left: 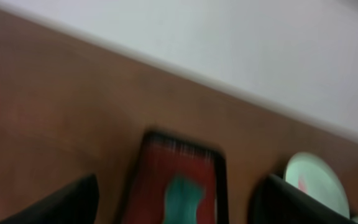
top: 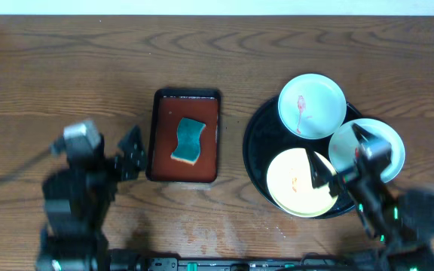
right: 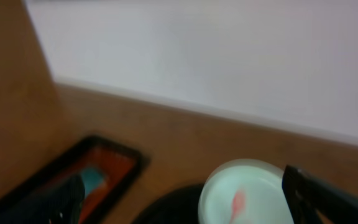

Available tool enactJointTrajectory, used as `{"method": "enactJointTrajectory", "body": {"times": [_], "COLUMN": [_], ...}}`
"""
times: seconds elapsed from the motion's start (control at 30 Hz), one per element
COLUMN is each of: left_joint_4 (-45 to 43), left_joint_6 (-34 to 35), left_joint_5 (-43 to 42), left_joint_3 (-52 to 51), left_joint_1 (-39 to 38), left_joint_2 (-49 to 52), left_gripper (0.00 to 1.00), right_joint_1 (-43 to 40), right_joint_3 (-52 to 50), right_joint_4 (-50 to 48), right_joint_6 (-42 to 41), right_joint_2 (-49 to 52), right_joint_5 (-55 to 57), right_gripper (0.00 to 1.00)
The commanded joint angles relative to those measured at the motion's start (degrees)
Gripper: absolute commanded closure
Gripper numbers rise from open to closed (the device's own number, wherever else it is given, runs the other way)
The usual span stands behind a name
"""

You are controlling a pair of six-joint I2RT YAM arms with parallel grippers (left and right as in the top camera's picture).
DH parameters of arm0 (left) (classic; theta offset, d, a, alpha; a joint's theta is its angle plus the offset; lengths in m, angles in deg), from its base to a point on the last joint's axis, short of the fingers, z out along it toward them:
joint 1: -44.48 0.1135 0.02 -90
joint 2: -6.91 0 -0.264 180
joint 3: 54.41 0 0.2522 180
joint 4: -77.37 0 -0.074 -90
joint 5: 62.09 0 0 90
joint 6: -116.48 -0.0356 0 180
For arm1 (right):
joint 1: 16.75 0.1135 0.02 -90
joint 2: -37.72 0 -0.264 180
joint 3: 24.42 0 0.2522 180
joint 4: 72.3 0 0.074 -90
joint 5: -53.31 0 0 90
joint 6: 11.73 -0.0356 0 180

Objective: Clean dirty plates on tray and stack at the side
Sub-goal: 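Grasp the green sponge with the left gripper, yellow plate rim with right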

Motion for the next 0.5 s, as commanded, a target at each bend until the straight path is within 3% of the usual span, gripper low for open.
{"method": "enactJointTrajectory", "body": {"times": [0.0,0.17,0.23,0.33,0.47], "left_joint_4": [9.6,23.0,24.6,25.0,27.1], "left_joint_6": [-3.7,-4.6,-4.0,-4.0,-5.5], "left_joint_5": [-4.2,-4.5,-7.8,-13.5,-14.7], "left_joint_3": [12.5,22.8,22.9,22.8,22.8], "left_joint_1": [0.2,0.3,0.2,-0.1,-3.7], "left_joint_2": [13.6,29.2,32.1,36.5,43.2], "left_gripper": [0.16,0.16,0.01,0.01,0.01], "right_joint_1": [-0.6,-0.6,-0.6,-0.6,-0.7], "right_joint_3": [9.9,22.2,24.1,24.7,24.7], "right_joint_4": [6.4,15.1,16.4,16.4,17.8], "right_joint_6": [-0.9,-1.0,-1.2,-1.2,-1.1], "right_joint_2": [13.0,30.0,33.8,37.0,38.4], "right_joint_5": [-6.1,-8.5,-9.8,-14.2,-18.4], "right_gripper": [0.01,0.01,0.01,0.01,0.01]}}
